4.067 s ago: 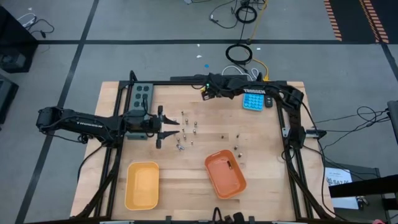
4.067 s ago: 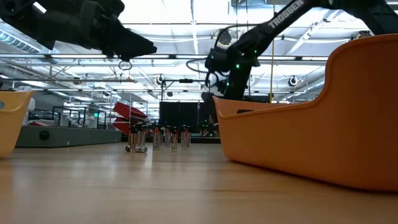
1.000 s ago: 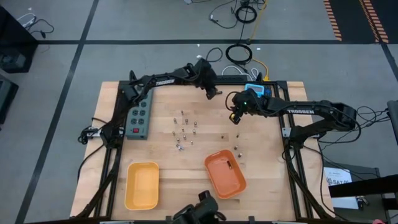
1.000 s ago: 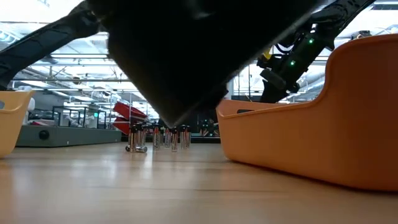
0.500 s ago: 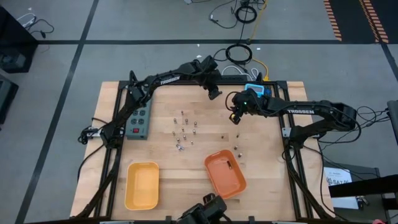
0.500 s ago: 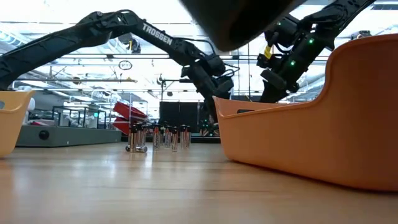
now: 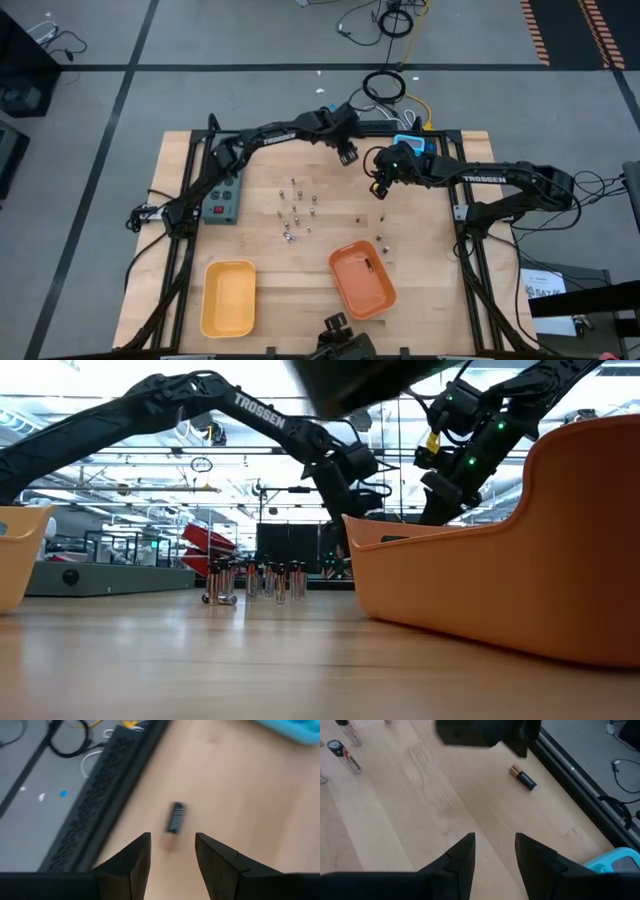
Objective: Sort batteries
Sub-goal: Put the brown battery into the orange bin
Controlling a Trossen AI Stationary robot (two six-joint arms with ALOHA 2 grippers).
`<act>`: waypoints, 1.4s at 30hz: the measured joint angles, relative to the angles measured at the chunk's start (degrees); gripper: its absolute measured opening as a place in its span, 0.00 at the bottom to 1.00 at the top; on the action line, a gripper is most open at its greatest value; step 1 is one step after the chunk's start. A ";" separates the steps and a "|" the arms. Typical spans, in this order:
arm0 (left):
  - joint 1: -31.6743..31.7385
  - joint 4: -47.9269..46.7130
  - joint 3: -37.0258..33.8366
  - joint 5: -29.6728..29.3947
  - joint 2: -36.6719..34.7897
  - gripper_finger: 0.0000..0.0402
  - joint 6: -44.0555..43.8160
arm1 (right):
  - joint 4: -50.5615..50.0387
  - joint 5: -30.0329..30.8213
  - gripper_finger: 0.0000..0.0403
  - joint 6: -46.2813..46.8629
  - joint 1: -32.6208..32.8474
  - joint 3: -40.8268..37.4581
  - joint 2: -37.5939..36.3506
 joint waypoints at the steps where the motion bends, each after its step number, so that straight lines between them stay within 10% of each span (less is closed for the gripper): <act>1: -0.40 0.19 0.00 0.48 0.00 0.41 0.05 | -0.06 0.00 0.32 -0.28 -0.01 0.00 0.00; 6: -2.12 1.50 -0.02 0.69 0.00 0.35 2.48 | -2.68 0.23 0.32 -0.72 -0.01 0.00 -2.94; 13: -3.22 4.29 -0.02 0.77 0.00 0.03 6.11 | -6.03 0.23 0.32 -0.18 -0.01 0.00 -8.00; 28: -4.03 6.81 0.52 -0.97 0.00 0.01 -7.71 | -5.52 0.28 0.32 -0.96 -0.70 0.00 -7.34; 42: 0.73 3.03 0.55 9.80 0.95 0.01 -11.98 | -2.66 -0.99 0.32 -2.17 -2.76 -0.39 -7.21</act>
